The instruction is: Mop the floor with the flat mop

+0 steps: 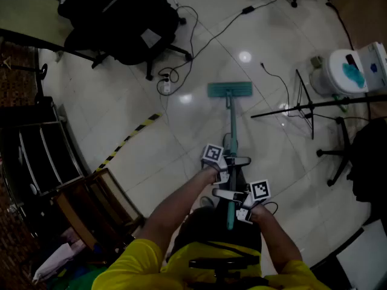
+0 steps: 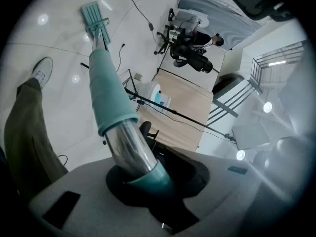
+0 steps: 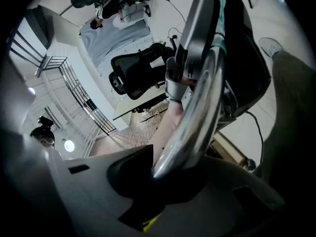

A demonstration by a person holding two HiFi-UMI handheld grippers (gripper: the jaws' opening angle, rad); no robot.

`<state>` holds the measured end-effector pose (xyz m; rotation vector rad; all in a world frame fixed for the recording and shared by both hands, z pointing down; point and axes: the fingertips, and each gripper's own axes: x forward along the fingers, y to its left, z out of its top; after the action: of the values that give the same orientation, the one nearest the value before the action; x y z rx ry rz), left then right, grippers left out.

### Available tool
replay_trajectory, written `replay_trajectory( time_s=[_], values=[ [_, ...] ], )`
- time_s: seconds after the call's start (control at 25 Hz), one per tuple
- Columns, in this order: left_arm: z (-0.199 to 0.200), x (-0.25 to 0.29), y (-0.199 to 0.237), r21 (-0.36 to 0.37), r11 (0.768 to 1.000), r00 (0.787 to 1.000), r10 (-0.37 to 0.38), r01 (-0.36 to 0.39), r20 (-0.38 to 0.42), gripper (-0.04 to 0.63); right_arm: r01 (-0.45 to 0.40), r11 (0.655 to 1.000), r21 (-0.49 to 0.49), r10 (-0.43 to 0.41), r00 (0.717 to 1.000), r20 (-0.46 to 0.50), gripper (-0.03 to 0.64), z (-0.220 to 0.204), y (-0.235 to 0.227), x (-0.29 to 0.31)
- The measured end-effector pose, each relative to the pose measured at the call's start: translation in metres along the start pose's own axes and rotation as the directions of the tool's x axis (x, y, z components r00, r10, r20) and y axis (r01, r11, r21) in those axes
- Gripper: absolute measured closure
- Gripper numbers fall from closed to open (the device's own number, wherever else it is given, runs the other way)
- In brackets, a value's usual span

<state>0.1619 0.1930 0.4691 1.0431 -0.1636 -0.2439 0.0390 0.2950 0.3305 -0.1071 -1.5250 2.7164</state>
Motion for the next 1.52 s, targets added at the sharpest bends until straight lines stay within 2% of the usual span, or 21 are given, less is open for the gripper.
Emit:
replay_trajectory(
  time_s=[0.08,0.16,0.24,0.32,0.4,0.52,0.6,0.68,0.76,0.84,0.96,1.08,1.12,1.2,1.24,1.32,1.36,1.44,1.52],
  values=[
    [0.059,0.027,-0.001,0.01,1.0,1.0,-0.005,0.005,-0.012,0.514,-0.014,1.0,-0.025,0.014,1.0,-0.004,0.551,0.061,0.0,-0.012],
    [0.101,0.045,0.005,0.046,0.998,0.996,0.038,-0.035,-0.082,0.514,-0.018,0.997,-0.078,0.015,0.999,-0.038,0.557,0.106,-0.004,-0.018],
    [0.121,0.052,0.02,0.117,0.987,0.969,0.134,-0.112,-0.206,0.499,-0.012,0.992,-0.129,0.0,0.996,-0.093,0.554,0.129,-0.016,-0.018],
    [0.14,0.055,0.026,0.173,0.975,0.944,0.186,-0.141,-0.274,0.494,-0.017,0.987,-0.158,-0.001,0.993,-0.117,0.557,0.151,-0.027,-0.016],
    [0.178,0.057,0.019,0.199,0.973,0.956,0.164,-0.116,-0.243,0.494,-0.03,0.982,-0.189,0.014,0.996,-0.088,0.56,0.188,-0.028,-0.013],
    [0.263,0.06,0.001,0.222,0.973,0.985,0.098,-0.066,-0.14,0.497,-0.033,0.967,-0.251,0.02,0.998,-0.053,0.555,0.264,-0.018,-0.003],
    [0.317,0.062,-0.015,0.222,0.975,0.996,0.044,-0.025,-0.079,0.502,-0.022,0.959,-0.282,0.011,0.999,-0.039,0.558,0.314,-0.012,0.006],
    [0.346,0.061,-0.018,0.245,0.968,0.995,0.07,-0.051,-0.07,0.502,0.001,0.961,-0.278,-0.014,0.999,-0.042,0.567,0.34,-0.013,0.017],
    [0.347,0.056,-0.01,0.267,0.957,0.987,0.14,-0.114,-0.08,0.508,-0.005,0.974,-0.226,-0.004,0.999,-0.04,0.581,0.337,-0.016,0.023],
    [0.319,0.051,-0.008,0.26,0.959,0.988,0.135,-0.112,-0.074,0.512,-0.055,0.985,-0.162,0.048,0.998,-0.042,0.607,0.308,-0.011,0.024],
    [0.233,0.036,-0.007,0.183,0.979,0.993,0.103,-0.092,-0.052,0.502,-0.079,0.995,-0.054,0.075,0.994,-0.077,0.603,0.218,0.003,0.023],
    [0.147,0.008,-0.007,0.106,0.982,0.987,0.159,-0.157,-0.007,0.499,-0.062,0.997,0.042,0.066,0.994,-0.088,0.604,0.135,0.019,0.022],
    [0.135,0.004,-0.009,0.088,0.988,0.992,0.124,-0.125,0.017,0.493,-0.044,0.998,0.041,0.048,0.995,-0.093,0.603,0.122,0.017,0.021],
    [0.136,0.007,-0.017,0.102,0.995,1.0,0.012,-0.014,0.028,0.491,-0.042,0.999,0.009,0.043,0.994,-0.104,0.593,0.122,0.011,0.02],
    [0.141,0.011,-0.019,0.143,0.99,1.0,-0.005,0.007,-0.017,0.485,-0.066,0.998,-0.005,0.065,0.99,-0.122,0.593,0.127,0.011,0.021],
    [0.153,0.018,-0.027,0.248,0.969,0.988,0.021,0.017,-0.151,0.429,-0.131,0.991,-0.009,0.128,0.978,-0.162,0.569,0.141,0.021,0.023],
    [0.16,0.02,-0.034,0.275,0.961,0.981,0.027,0.027,-0.19,0.402,-0.163,0.987,-0.007,0.16,0.973,-0.167,0.569,0.151,0.031,0.024],
    [0.177,0.021,-0.049,0.29,0.956,0.978,0.027,0.035,-0.206,0.403,-0.213,0.977,-0.017,0.207,0.966,-0.157,0.565,0.169,0.052,0.03],
    [0.187,0.012,-0.049,0.301,0.954,0.979,0.066,-0.005,-0.192,0.403,-0.214,0.977,-0.026,0.207,0.965,-0.16,0.563,0.175,0.055,0.042]
  ],
)
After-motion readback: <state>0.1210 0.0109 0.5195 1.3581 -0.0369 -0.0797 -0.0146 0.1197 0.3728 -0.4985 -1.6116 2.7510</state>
